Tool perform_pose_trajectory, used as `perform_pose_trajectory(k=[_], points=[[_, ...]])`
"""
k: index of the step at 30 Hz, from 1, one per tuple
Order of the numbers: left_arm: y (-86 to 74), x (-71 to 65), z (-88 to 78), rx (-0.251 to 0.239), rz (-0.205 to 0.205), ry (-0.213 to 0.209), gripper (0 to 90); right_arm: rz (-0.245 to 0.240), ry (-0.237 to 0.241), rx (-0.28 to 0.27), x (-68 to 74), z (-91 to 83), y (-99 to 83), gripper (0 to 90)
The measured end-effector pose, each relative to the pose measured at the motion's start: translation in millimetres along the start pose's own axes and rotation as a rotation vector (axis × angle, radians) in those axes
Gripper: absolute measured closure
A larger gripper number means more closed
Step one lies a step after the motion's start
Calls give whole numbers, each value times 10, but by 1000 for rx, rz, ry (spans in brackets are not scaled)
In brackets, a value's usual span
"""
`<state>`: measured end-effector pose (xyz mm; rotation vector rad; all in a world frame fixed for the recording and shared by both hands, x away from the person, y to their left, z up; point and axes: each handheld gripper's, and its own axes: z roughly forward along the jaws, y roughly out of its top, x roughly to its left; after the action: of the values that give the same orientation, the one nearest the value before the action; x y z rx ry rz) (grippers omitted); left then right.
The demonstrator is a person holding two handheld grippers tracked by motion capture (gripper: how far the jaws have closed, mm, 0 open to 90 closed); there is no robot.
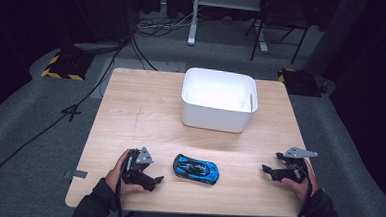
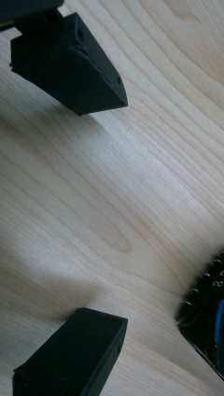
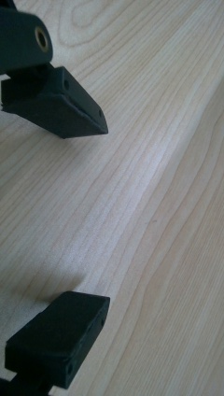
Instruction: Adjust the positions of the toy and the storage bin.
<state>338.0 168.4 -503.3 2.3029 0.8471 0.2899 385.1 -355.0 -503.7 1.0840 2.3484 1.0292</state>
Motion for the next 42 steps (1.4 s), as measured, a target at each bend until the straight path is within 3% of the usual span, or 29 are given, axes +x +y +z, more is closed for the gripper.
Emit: perform_pose_trajectory(k=[7,15,16,17,26,28,30,32,34,39,42], points=[[43,-58,44,4,-13,-13,7,4,0,-1,4,-1,-1,148],[143,-125,119,4,33,-18,7,5,-2,-1,6,-2,-2,148],[169,-156,149,3,36,-38,7,6,-2,-1,6,-2,-2,148],[186,-165,160,2,59,-44,7,6,-2,-1,6,-2,-2,148],[312,-203,271,3,134,-132,6,6,-3,-2,7,-2,-2,148],[322,-205,282,4,133,-139,6,6,-3,-2,7,-2,-2,148],[366,-194,314,2,160,-148,6,6,-2,-1,6,-2,-2,147],[386,-203,343,-1,148,-167,6,6,2,-1,4,-1,-1,145],[458,-175,385,16,201,-180,7,6,3,0,2,0,-1,144],[531,-184,433,18,229,-201,34,6,4,0,3,-1,-1,144],[595,-204,486,17,274,-225,44,6,4,0,3,-1,-1,144]])
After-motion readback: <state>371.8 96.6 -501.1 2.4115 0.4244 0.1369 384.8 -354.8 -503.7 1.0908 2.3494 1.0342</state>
